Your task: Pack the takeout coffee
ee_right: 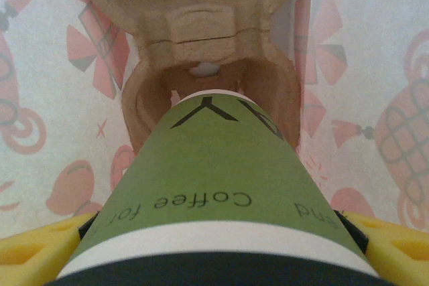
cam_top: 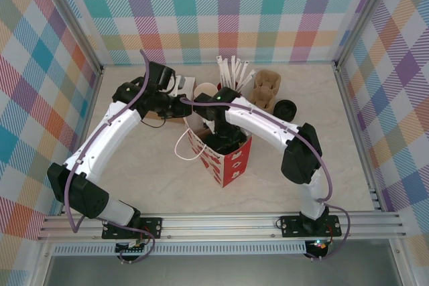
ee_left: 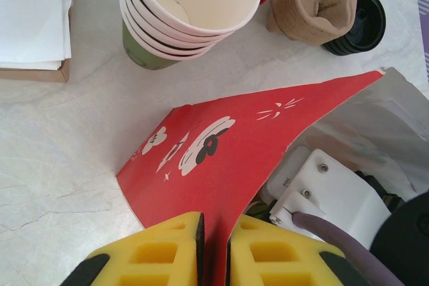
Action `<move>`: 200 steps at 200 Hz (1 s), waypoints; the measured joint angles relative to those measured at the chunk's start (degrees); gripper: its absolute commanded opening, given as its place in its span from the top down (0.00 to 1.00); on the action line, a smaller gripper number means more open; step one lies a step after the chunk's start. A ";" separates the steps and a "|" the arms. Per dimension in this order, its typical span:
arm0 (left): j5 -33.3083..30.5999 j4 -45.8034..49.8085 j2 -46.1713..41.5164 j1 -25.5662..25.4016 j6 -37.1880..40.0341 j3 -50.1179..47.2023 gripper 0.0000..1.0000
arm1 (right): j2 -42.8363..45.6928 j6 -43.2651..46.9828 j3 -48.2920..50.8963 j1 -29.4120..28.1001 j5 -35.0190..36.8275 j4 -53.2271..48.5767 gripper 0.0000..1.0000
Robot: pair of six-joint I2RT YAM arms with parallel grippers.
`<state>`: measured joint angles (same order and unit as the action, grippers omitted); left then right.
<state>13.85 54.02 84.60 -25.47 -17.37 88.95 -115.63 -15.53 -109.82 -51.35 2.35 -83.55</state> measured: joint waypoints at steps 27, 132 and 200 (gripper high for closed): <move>0.00 0.02 0.00 0.00 0.00 0.00 0.84 | -0.17 0.09 0.63 0.00 -0.33 0.59 0.17; -0.46 0.02 0.04 0.00 -0.04 0.00 0.84 | -1.68 0.15 5.70 0.07 -1.55 4.72 0.17; -0.44 -0.04 0.04 0.00 -0.07 -0.31 0.84 | -1.70 0.13 6.12 0.37 -1.79 5.35 0.17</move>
<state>13.41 53.98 84.64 -25.47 -17.43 88.64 -117.34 -15.40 -103.70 -50.98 0.56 -78.19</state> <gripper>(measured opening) 0.163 0.840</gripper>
